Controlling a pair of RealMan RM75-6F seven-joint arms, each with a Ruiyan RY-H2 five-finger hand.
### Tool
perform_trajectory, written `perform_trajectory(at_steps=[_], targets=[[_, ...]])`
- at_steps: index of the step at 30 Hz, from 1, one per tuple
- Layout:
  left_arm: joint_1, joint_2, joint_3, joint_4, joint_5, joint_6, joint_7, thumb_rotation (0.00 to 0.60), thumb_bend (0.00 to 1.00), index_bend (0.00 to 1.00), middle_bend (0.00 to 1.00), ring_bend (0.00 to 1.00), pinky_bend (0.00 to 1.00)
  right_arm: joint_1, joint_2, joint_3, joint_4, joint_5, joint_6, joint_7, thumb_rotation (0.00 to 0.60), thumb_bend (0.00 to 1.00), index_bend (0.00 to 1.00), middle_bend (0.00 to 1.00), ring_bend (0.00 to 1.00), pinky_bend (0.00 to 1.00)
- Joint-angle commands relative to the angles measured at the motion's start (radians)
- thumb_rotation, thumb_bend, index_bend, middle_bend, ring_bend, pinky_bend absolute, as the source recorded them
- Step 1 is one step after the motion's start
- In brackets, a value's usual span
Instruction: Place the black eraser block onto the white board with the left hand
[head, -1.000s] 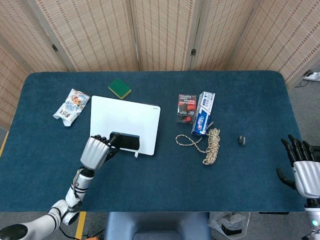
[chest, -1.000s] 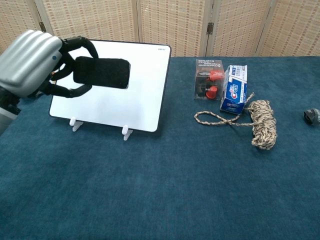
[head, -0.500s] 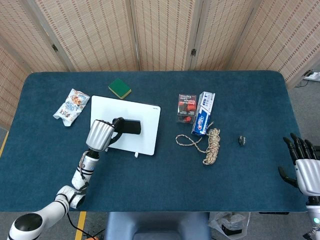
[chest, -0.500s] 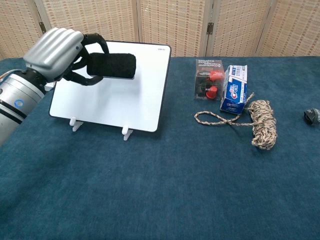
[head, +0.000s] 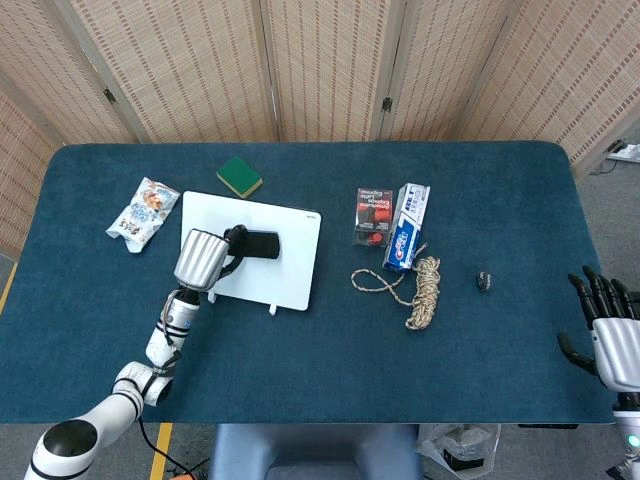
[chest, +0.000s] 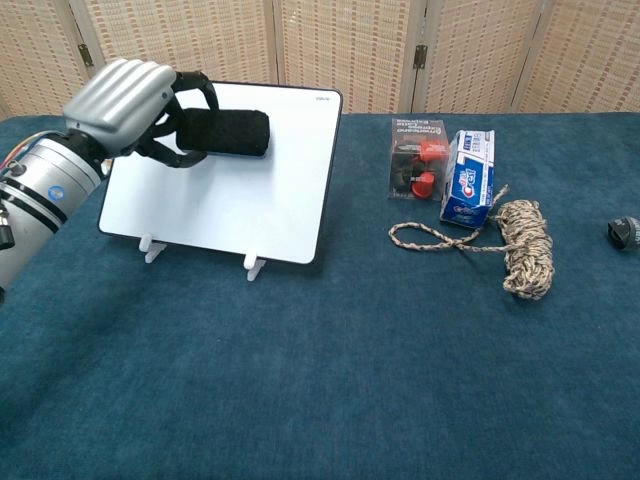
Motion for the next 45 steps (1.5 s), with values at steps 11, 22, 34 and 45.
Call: perform_trajectory(at_steps=[11,22,34,45], targets=[[-0.028,-0.041,0.018,0.099,-0.039,-0.033,-0.039,0.600,0.27,0.32,1.00,0.99,1.00,0.000,-0.001,0.006,0.001,0.012,-0.001,-0.002,0.600,0.37,0.00,0.00,0.00,0.02],[0.018,-0.013,0.051,0.029,-0.039,0.041,0.011,0.600,0.27,0.23,1.00,0.99,1.00,-0.009,-0.001,0.004,-0.002,0.003,0.020,-0.001,0.600,0.37,0.00,0.00,0.00,0.02],[0.394,0.559,0.313,-0.939,-0.031,0.149,0.412,0.600,0.23,0.10,0.93,0.74,0.92,-0.016,-0.001,-0.010,-0.003,-0.025,0.031,-0.005,0.600,0.37,0.00,0.00,0.00,0.02],[0.739,0.727,0.408,-1.120,-0.113,0.437,0.443,0.600,0.23,0.06,0.10,0.00,0.16,0.012,-0.045,-0.016,-0.025,-0.027,-0.010,-0.128,0.600,0.37,0.00,0.00,0.00,0.02]])
